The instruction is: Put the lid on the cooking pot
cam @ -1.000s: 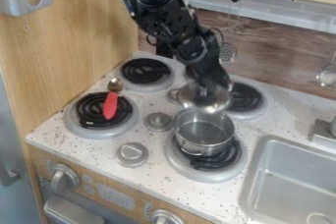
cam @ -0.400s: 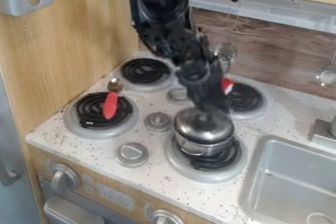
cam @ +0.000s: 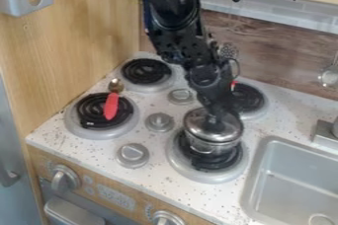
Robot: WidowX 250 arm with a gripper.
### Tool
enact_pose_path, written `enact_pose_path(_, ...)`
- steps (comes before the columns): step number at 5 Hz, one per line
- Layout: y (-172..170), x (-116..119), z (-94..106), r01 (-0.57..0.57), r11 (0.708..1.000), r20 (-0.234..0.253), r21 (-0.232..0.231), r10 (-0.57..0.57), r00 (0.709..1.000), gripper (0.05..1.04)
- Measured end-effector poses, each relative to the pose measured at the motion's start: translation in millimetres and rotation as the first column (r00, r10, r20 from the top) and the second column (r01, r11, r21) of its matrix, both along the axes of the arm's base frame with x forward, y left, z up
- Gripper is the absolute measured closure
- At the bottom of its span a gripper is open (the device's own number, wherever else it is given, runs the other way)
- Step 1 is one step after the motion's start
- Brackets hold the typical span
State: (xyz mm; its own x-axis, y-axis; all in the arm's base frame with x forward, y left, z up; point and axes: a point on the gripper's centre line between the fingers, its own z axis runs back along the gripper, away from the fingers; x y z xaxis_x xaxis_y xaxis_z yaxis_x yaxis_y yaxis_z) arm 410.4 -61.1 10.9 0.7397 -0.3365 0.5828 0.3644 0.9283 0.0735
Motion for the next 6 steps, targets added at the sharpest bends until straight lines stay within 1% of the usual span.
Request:
enact_pose_path(1,1,0,-1.1,-0.017,1.000,0.002,-0.002,0.017,1.000,0.498)
enact_pose_path(2,6,-7,-3.3,-0.036,0.999,-0.024,0.014,0.037,0.999,0.234)
enact_pose_path(3,12,-23,6.7,-0.055,0.996,-0.123,0.070,0.063,0.990,0.066)
enact_pose_path(4,15,-33,25.2,-0.041,0.990,-0.244,0.135,0.073,0.967,0.076)
enact_pose_path(5,16,-43,42.1,-0.044,0.987,-0.354,0.153,0.096,0.930,0.083)
enact_pose_path(6,13,-53,44.6,-0.068,0.991,-0.418,0.118,0.112,0.901,0.083)
